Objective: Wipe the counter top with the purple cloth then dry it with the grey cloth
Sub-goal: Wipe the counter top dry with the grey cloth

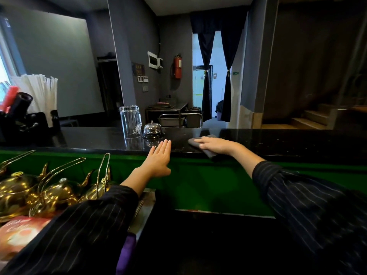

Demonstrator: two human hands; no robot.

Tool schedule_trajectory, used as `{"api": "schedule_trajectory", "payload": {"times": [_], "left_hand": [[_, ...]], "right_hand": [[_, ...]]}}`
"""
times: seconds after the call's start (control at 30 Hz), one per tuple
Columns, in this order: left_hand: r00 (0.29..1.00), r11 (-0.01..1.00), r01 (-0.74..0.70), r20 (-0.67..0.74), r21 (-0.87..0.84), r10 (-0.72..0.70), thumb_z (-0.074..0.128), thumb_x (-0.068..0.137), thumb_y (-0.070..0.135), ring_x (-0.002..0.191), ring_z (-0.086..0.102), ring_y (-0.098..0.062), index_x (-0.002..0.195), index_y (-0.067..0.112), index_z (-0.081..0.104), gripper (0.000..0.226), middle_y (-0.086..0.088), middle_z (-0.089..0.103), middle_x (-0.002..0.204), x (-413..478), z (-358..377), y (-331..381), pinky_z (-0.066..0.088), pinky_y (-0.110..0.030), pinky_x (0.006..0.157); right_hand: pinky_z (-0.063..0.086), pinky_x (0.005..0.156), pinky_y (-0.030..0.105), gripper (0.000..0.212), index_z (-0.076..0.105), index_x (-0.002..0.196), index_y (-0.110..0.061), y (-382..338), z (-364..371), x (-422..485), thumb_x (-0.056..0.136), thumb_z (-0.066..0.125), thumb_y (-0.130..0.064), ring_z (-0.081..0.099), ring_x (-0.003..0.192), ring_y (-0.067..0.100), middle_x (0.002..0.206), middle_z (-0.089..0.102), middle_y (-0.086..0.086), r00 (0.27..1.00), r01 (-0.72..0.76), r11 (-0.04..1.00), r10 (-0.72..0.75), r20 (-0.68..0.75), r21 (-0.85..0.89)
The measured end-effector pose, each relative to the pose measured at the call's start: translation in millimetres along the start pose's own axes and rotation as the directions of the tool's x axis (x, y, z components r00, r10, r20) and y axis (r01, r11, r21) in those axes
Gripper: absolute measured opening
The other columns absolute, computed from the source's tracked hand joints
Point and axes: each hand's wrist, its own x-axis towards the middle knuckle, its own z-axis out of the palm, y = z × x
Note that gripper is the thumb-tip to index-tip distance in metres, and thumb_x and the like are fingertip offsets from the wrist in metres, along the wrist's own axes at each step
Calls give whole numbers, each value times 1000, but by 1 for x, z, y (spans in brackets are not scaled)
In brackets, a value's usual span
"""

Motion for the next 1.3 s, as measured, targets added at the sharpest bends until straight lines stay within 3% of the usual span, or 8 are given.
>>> {"api": "schedule_trajectory", "payload": {"times": [0.23, 0.43, 0.57, 0.73, 0.93, 1.03, 1.17, 1.3], "left_hand": [[999, 999, -2, -47, -44, 0, 52, 82, 13, 147, -16, -21, 148, 10, -19, 97, -7, -20, 158, 6, 5, -2, -7, -43, 119], [1000, 999, 14, -12, -39, -15, 50, 80, 10, 148, -12, -20, 148, 10, -18, 96, -8, -18, 159, 3, -1, -1, -4, -41, 120], [1000, 1000, -3, 26, -29, 4, 51, 81, 11, 149, -6, -18, 150, 13, -13, 94, -5, -12, 160, 3, -6, -6, -2, -39, 120], [999, 1000, -6, 40, -2, 6, 55, 82, 14, 149, -1, -21, 151, 16, -5, 92, -4, -3, 161, 5, -5, -8, -1, -41, 120], [988, 998, 27, 154, 55, -35, 64, 79, 16, 146, 16, -27, 151, 13, 10, 90, -9, 14, 159, 14, -25, 2, 18, -44, 119], [980, 988, 12, 196, 156, -43, 66, 79, 29, 141, 27, -34, 144, 12, 29, 76, -14, 32, 151, 32, -48, 40, 27, -53, 113], [991, 997, -66, 116, -39, 70, 59, 84, 28, 146, 12, -33, 149, 4, 4, 88, -16, 13, 157, 37, -27, 123, 11, -55, 117], [997, 997, -58, 60, 55, 54, 67, 79, 44, 147, 1, -35, 151, 18, -9, 107, -13, 0, 160, 35, -6, 125, 4, -50, 118]], "right_hand": [[12, 116, 56, 59, 27, 151, -33, -23, 11, 16, 94, 36, -39, 19, 148, 31, 162, 20, 5, 904, -391, 917, 366, -221, -79], [22, 113, 54, 49, 38, 146, -36, -99, 42, 15, 99, 23, -35, 31, 144, 27, 157, 35, 0, 976, -54, 990, 25, -216, -129], [20, 114, 52, 46, 36, 146, -41, -76, 34, -9, 102, 26, -41, 27, 146, 22, 159, 30, -5, 982, 10, 995, -28, -187, -97], [15, 116, 50, 47, 33, 148, -39, 11, 0, -61, 103, 23, -40, 23, 148, 22, 162, 22, -8, 948, -230, 973, 216, -233, -35], [18, 112, 53, 51, 42, 144, -32, 53, -6, -67, 93, 35, -33, 31, 141, 32, 155, 35, 3, 772, -575, 818, 539, -337, -9], [25, 106, 53, 45, 51, 134, -32, 11, 15, -56, 92, 36, -31, 43, 132, 31, 144, 49, 6, 805, -467, 884, 423, -415, -5], [30, 103, 49, 40, 56, 130, -33, -10, 36, -65, 100, 28, -35, 48, 128, 21, 135, 56, -3, 836, -210, 974, 132, -532, -88], [29, 106, 50, 42, 55, 131, -33, 44, 17, -93, 100, 27, -35, 48, 129, 22, 137, 56, -4, 822, -230, 971, 157, -547, -65]]}}
